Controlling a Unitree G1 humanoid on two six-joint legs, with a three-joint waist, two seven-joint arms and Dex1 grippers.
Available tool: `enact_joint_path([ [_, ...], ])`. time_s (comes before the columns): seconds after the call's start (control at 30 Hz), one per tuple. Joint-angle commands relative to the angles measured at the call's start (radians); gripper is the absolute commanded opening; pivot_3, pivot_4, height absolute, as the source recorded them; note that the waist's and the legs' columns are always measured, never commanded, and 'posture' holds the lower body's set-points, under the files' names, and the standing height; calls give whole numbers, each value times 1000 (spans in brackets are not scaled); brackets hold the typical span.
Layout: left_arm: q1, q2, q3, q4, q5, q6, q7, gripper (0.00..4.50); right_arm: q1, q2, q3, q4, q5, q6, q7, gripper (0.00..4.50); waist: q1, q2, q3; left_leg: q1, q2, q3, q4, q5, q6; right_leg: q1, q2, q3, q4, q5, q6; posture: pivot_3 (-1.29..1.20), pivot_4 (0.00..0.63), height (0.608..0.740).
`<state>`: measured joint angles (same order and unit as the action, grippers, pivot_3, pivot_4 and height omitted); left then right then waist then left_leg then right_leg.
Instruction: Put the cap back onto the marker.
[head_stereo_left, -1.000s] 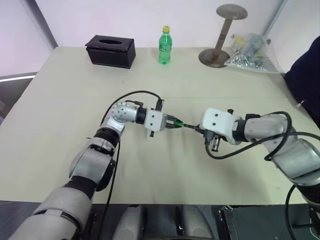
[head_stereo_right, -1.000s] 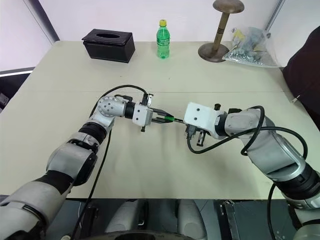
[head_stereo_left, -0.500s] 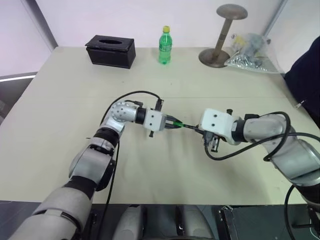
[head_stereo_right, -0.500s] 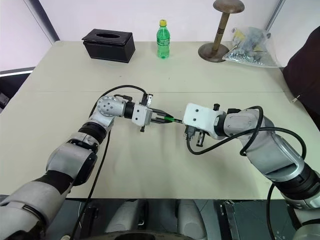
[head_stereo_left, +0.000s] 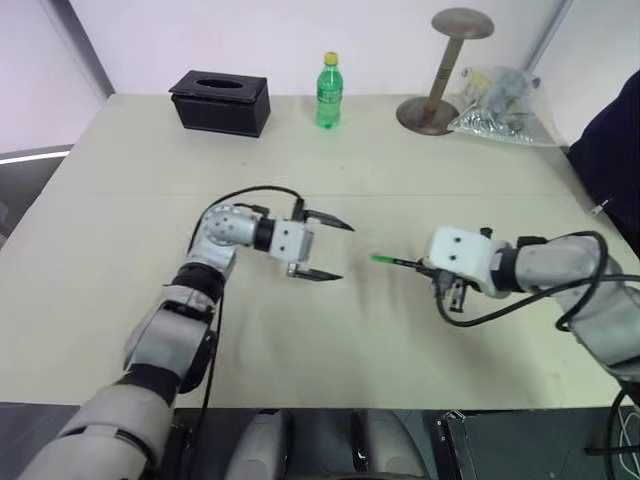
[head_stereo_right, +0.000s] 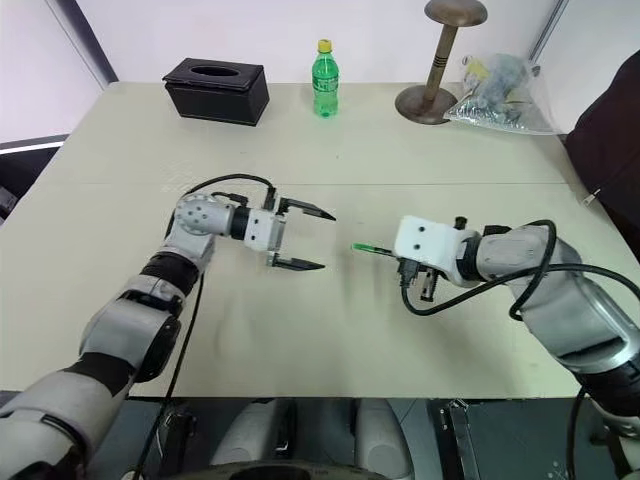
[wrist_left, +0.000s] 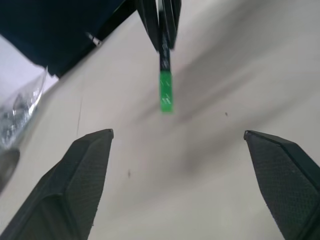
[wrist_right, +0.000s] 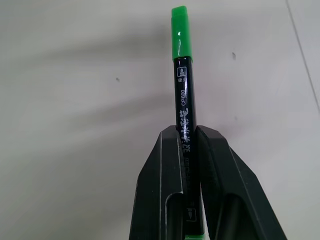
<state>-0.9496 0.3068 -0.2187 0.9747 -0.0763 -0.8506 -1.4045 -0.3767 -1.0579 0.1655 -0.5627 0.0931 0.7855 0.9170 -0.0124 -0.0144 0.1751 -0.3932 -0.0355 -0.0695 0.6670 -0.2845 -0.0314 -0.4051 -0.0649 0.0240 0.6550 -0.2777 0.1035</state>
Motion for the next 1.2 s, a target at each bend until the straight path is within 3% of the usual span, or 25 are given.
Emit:
enact_joint_path([
  [0.03,53,49,66,-166,-98,240,21,4459,88,35,-162,-2,44,29,-45,0,1,0,0,0,0,0,0,0,0,0,0,0,0,0,0,0,150,740],
  [0.13,100,63,83,-273,-106,364,83,4459,116,126,-248,-15,97,117,-105,0,2,0,0,0,0,0,0,0,0,1,0,0,0,0,0,0,150,740],
  [0.33,214,61,122,-566,-130,688,296,4459,93,376,-396,-31,97,343,-358,0,2,0,0,0,0,-1,0,0,0,0,-1,1,2,0,0,0,150,740],
  [0.53,289,85,127,-752,-155,841,356,4459,138,474,-457,-42,74,413,-499,0,1,1,-1,0,0,-1,0,0,0,0,-1,1,2,0,0,0,150,740],
  [0.77,343,175,84,-884,-234,948,199,4459,234,568,-516,-26,88,432,-573,0,0,2,-1,1,0,0,0,0,0,0,-1,1,2,0,0,0,150,740],
  [1.13,308,232,46,-857,-231,981,71,4459,289,654,-525,-20,118,418,-619,0,-1,2,-1,2,0,0,-1,0,0,0,0,1,3,0,0,0,150,740],
  [1.2,303,231,45,-847,-227,977,67,4500,302,654,-520,-25,122,414,-622,948,-1,2,-1,2,0,0,-1,0,0,0,0,1,3,0,0,0,150,740],
])
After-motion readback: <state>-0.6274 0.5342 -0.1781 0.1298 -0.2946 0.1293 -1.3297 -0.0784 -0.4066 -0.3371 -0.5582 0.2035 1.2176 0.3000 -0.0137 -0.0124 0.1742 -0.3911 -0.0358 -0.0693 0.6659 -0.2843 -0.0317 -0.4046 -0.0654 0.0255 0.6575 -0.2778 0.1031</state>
